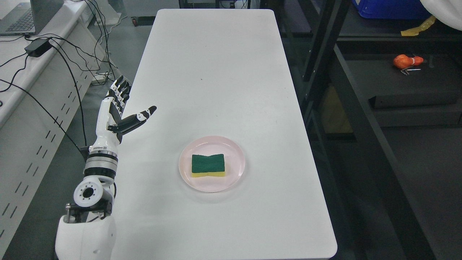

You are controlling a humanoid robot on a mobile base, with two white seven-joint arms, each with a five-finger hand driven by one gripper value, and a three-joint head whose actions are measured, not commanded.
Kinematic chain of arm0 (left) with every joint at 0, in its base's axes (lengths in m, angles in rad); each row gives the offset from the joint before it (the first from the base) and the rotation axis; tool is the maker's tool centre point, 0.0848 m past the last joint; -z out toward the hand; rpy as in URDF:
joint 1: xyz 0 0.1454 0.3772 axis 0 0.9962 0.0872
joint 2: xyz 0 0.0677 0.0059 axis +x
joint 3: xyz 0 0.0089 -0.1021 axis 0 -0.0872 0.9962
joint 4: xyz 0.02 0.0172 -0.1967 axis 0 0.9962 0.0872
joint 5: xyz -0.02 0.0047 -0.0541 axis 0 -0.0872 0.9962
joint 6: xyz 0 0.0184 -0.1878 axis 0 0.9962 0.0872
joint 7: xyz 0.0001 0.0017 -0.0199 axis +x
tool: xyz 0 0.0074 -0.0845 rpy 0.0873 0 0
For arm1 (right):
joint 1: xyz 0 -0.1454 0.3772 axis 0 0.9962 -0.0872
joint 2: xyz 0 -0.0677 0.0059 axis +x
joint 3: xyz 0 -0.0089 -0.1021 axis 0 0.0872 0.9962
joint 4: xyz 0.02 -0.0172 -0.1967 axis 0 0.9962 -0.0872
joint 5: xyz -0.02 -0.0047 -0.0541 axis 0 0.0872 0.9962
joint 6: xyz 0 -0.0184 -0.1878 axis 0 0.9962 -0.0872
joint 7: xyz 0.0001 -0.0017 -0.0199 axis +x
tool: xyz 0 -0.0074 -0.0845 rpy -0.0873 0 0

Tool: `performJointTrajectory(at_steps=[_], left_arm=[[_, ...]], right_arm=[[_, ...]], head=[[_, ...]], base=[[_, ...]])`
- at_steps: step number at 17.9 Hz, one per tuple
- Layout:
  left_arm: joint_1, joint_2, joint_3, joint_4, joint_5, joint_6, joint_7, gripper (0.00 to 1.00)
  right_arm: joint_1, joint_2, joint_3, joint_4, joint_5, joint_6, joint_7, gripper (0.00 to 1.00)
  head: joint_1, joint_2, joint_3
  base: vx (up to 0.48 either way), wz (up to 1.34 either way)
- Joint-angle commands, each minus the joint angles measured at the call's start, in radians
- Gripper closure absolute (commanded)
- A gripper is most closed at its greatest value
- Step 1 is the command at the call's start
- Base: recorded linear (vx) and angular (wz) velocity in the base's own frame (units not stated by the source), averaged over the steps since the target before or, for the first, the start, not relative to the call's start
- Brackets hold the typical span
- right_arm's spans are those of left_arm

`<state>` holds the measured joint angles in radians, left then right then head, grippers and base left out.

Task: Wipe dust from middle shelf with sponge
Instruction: 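Move the left hand over the green-and-yellow sponge on the pink plate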

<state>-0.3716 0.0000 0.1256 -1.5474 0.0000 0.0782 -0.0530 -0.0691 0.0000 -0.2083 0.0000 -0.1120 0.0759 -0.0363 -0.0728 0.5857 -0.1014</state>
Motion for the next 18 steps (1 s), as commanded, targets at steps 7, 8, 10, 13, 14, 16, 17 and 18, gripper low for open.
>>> performJointTrajectory(at_steps=[7, 8, 10, 13, 14, 16, 17, 18], left_arm=[[-0.003, 0.018, 0.002, 0.001, 0.025, -0.003, -0.001, 0.02], [0.000, 0.018, -0.007, 0.001, 0.023, -0.018, -0.011, 0.02], [0.008, 0.088, -0.103, 0.001, -0.082, -0.153, -0.062, 0.06], [-0.012, 0.338, -0.282, 0.004, -0.399, -0.418, -0.155, 0.13], [-0.041, 0.377, -0.308, 0.004, -0.510, -0.486, -0.192, 0.13], [-0.105, 0.440, -0.365, 0.009, -0.755, -0.630, -0.311, 0.13], [-0.133, 0.460, -0.382, 0.010, -0.855, -0.690, -0.353, 0.13], [-0.159, 0.471, -0.408, 0.012, -0.950, -0.740, -0.373, 0.13]], right_arm=[[0.000, -0.017, 0.000, -0.017, 0.000, 0.001, -0.001, 0.00], [0.000, -0.017, 0.001, -0.017, 0.000, 0.001, -0.001, 0.00], [0.000, -0.017, 0.000, -0.017, 0.000, 0.001, -0.001, 0.00], [0.000, -0.017, 0.000, -0.017, 0.000, 0.001, -0.001, 0.00], [0.000, -0.017, 0.000, -0.017, 0.000, 0.001, -0.001, 0.00], [0.000, -0.017, 0.000, -0.017, 0.000, 0.001, -0.001, 0.00], [0.000, -0.017, 0.000, -0.017, 0.000, 0.001, -0.001, 0.00], [0.000, -0.017, 0.000, -0.017, 0.000, 0.001, -0.001, 0.00]], head=[[0.0000, 0.000, 0.000], [0.0000, 0.000, 0.000], [0.0000, 0.000, 0.000], [0.0000, 0.000, 0.000], [0.0000, 0.000, 0.000], [0.0000, 0.000, 0.000], [0.0000, 0.000, 0.000], [0.0000, 0.000, 0.000]], base=[[0.000, 0.00], [0.000, 0.00], [0.000, 0.00], [0.000, 0.00], [0.000, 0.00], [0.000, 0.00], [0.002, 0.01], [0.002, 0.01]])
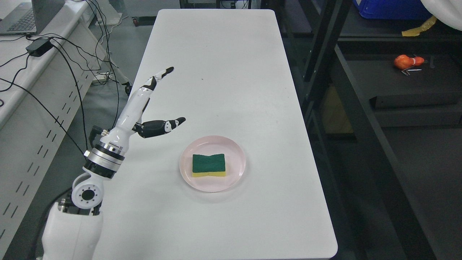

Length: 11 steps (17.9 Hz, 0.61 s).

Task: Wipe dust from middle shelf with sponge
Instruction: 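Move the left hand over the green-and-yellow sponge on the pink plate, then lower the left hand and grasp the sponge from the plate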

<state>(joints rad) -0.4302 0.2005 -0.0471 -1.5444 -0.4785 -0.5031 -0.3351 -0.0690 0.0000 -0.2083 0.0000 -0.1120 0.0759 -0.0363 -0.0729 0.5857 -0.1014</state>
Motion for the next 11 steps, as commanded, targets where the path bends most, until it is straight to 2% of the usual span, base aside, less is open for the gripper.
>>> performJointTrajectory(at_steps=[1, 3, 5, 8, 11], left_arm=[[-0.126, 0.272, -0.267, 0.012, -0.544, -0.190, -0.097, 0.13], [-0.171, 0.272, -0.351, 0.033, -0.629, -0.229, -0.117, 0.14], [-0.194, 0.272, -0.428, 0.037, -0.644, -0.239, -0.188, 0.17], [-0.245, 0.272, -0.474, 0.038, -0.652, -0.268, -0.243, 0.17], [-0.274, 0.254, -0.499, 0.061, -0.684, -0.269, -0.243, 0.17]], right_arm=[[0.000, -0.017, 0.000, -0.017, 0.000, 0.001, -0.001, 0.00], [0.000, -0.017, 0.000, -0.017, 0.000, 0.001, -0.001, 0.00], [0.000, -0.017, 0.000, -0.017, 0.000, 0.001, -0.001, 0.00], [0.000, -0.017, 0.000, -0.017, 0.000, 0.001, -0.001, 0.00], [0.000, -0.017, 0.001, -0.017, 0.000, 0.001, -0.001, 0.00]], head=[[0.0000, 0.000, 0.000], [0.0000, 0.000, 0.000], [0.0000, 0.000, 0.000], [0.0000, 0.000, 0.000], [0.0000, 0.000, 0.000]], base=[[0.000, 0.00], [0.000, 0.00], [0.000, 0.00], [0.000, 0.00], [0.000, 0.00]])
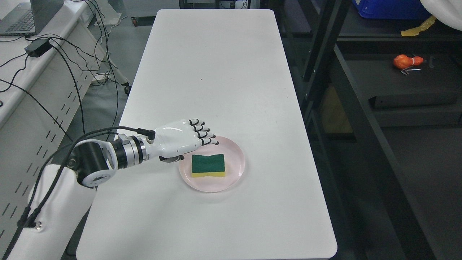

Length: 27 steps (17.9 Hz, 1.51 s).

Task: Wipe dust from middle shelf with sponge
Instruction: 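Lower the left hand and grasp the sponge from the plate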

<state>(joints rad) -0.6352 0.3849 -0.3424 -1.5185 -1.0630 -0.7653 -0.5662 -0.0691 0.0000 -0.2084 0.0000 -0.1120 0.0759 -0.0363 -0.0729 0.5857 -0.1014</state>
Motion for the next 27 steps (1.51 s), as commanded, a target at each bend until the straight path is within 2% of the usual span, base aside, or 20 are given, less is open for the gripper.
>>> performJointTrajectory(at_steps=[1, 11, 17, 19, 23, 27], left_arm=[[-0.073, 0.062, -0.208, 0.044, -0.107, -0.006, -0.012, 0.17], [-0.077, -0.027, -0.210, 0.090, -0.141, -0.006, -0.009, 0.23], [-0.077, -0.040, -0.195, 0.093, -0.140, -0.008, -0.011, 0.37], [-0.080, -0.041, -0.179, 0.092, -0.140, -0.005, -0.009, 0.37], [-0.118, -0.046, -0.159, 0.074, -0.132, -0.011, -0.004, 0.30], [-0.101, -0.098, -0.161, 0.060, -0.130, -0.020, -0.009, 0.29]], right_arm=[[0.000, -0.017, 0.000, -0.017, 0.000, 0.001, -0.001, 0.00], [0.000, -0.017, 0.001, -0.017, 0.000, 0.001, -0.001, 0.00], [0.000, -0.017, 0.000, -0.017, 0.000, 0.001, -0.001, 0.00], [0.000, -0.017, 0.001, -0.017, 0.000, 0.001, -0.001, 0.00], [0.000, -0.017, 0.000, -0.017, 0.000, 0.001, -0.001, 0.00], [0.000, -0.017, 0.000, -0.017, 0.000, 0.001, -0.001, 0.00]], head=[[0.0000, 0.000, 0.000], [0.0000, 0.000, 0.000], [0.0000, 0.000, 0.000], [0.0000, 0.000, 0.000], [0.0000, 0.000, 0.000], [0.0000, 0.000, 0.000]], base=[[0.000, 0.00], [0.000, 0.00], [0.000, 0.00], [0.000, 0.00], [0.000, 0.00], [0.000, 0.00]])
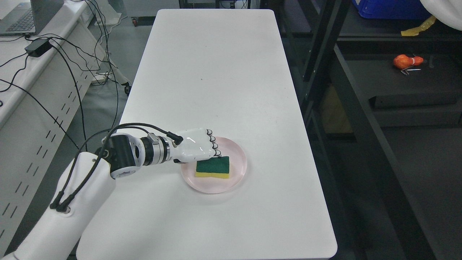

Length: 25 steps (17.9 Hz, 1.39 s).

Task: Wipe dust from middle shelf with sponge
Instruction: 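Lower the left hand and grasp the sponge from the plate, then lift the sponge with the left hand while turning toward the shelving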

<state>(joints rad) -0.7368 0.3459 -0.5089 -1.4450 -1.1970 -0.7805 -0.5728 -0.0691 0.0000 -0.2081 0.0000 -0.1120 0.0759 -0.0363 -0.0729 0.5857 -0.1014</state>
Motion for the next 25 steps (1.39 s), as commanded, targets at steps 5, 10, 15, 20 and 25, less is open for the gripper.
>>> performJointTrajectory(at_steps=[5, 10, 15, 20, 25], left_arm=[[0.008, -0.073, 0.004, -0.035, 0.005, -0.005, -0.005, 0.29], [0.089, -0.085, -0.010, -0.046, 0.005, -0.005, -0.009, 0.25], [0.135, -0.084, 0.003, -0.046, 0.000, -0.005, -0.019, 0.31], [0.135, -0.087, 0.119, -0.046, 0.037, -0.005, -0.021, 0.64], [0.152, -0.085, 0.324, -0.028, 0.334, -0.005, -0.057, 0.91]], right_arm=[[0.000, -0.017, 0.000, -0.017, 0.000, 0.001, -0.001, 0.00], [0.000, -0.017, 0.001, -0.017, 0.000, 0.001, -0.001, 0.00], [0.000, -0.017, 0.001, -0.017, 0.000, 0.001, -0.001, 0.00], [0.000, -0.017, 0.001, -0.017, 0.000, 0.001, -0.001, 0.00], [0.000, -0.017, 0.000, -0.017, 0.000, 0.001, -0.001, 0.00]], head=[[0.0000, 0.000, 0.000], [0.0000, 0.000, 0.000], [0.0000, 0.000, 0.000], [0.0000, 0.000, 0.000], [0.0000, 0.000, 0.000]], base=[[0.000, 0.00], [0.000, 0.00], [0.000, 0.00], [0.000, 0.00], [0.000, 0.00]])
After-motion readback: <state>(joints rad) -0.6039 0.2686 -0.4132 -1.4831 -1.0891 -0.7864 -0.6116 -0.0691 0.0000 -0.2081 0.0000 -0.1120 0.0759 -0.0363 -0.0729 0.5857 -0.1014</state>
